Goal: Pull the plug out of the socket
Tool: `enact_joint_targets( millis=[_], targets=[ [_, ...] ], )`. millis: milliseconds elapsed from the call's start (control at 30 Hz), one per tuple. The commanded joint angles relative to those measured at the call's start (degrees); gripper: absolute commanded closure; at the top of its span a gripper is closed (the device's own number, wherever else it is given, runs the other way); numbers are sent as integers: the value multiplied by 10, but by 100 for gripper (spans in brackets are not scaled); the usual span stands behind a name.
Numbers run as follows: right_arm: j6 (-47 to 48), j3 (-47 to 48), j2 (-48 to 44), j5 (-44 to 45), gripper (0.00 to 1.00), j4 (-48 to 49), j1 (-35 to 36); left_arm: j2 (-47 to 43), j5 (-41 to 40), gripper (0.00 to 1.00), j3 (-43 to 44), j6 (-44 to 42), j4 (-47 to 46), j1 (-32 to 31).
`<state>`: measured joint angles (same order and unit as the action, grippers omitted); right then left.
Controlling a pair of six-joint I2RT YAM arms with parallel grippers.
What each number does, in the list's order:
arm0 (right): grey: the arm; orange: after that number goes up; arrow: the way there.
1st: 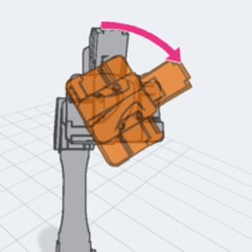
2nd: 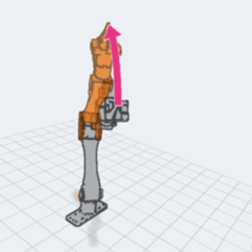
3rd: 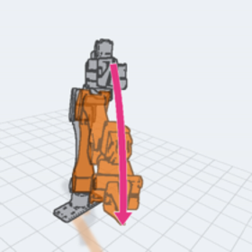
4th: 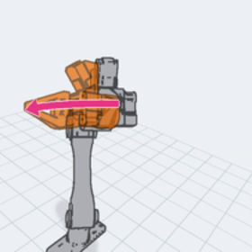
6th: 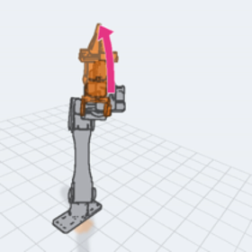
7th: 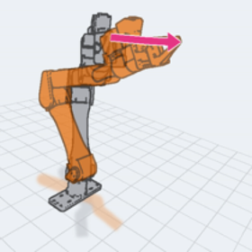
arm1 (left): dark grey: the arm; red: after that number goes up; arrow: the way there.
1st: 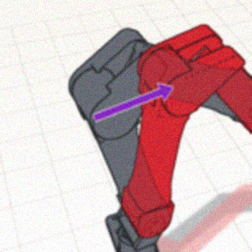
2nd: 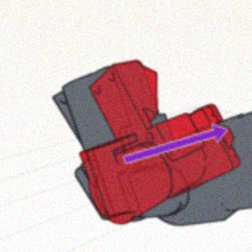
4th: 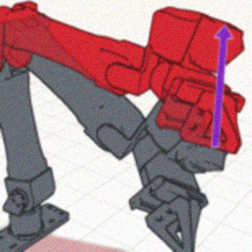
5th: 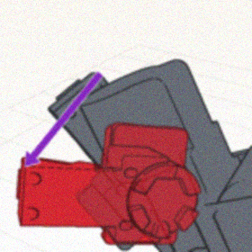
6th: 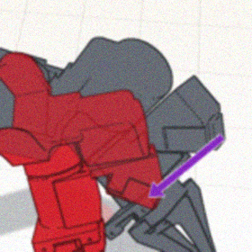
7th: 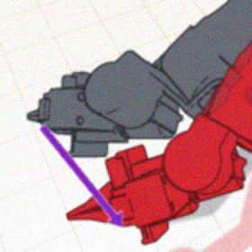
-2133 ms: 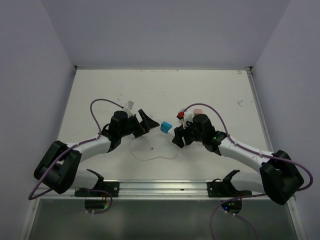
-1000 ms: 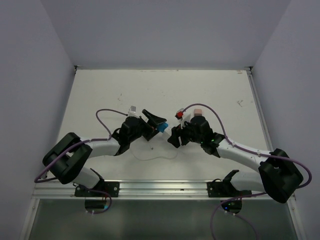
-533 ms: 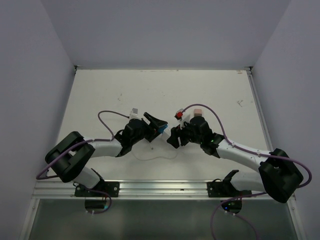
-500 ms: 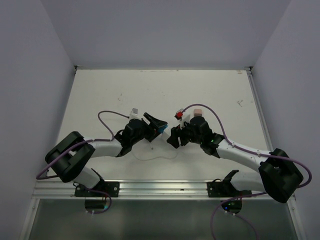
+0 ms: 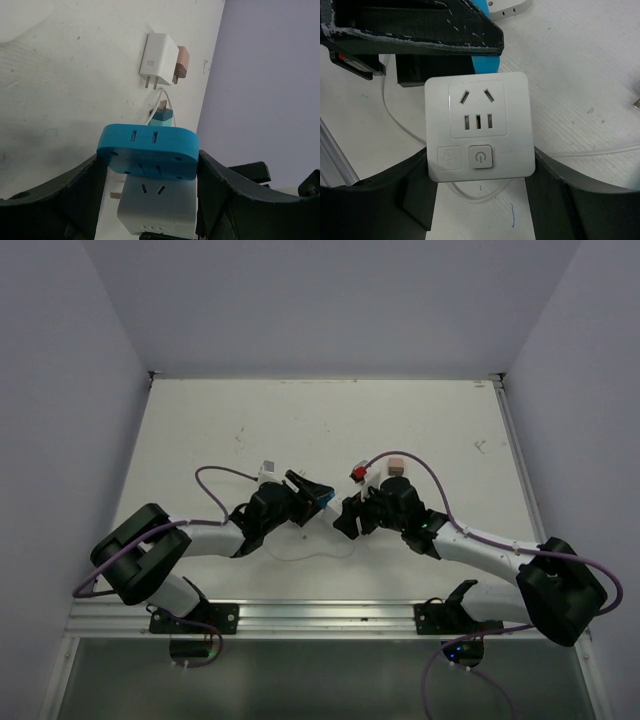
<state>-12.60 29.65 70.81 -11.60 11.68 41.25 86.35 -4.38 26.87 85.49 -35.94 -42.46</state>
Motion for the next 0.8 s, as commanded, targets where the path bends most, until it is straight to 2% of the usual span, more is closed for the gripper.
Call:
enact_joint_targets(
  millis=[0, 133, 433, 600, 667, 767],
  targets=[
    [6, -9, -28, -1, 100, 16, 1, -9, -65, 74, -9, 6, -29, 7],
    [12, -20, -44, 2, 100, 1, 1, -17, -78, 84, -6, -18, -22, 23],
    [25, -24, -68, 15, 100, -49, 1, -25, -107, 87, 4, -64, 17, 65],
    [28, -23, -74, 13, 100, -63, 1, -27, -100, 87, 2, -70, 18, 98],
    [28, -23, -80, 16, 100, -68, 1, -33, -96, 84, 4, -79, 22, 106],
    [32, -21, -80, 24, 100, -81, 1, -41, -82, 83, 16, -101, 67, 133]
  ],
)
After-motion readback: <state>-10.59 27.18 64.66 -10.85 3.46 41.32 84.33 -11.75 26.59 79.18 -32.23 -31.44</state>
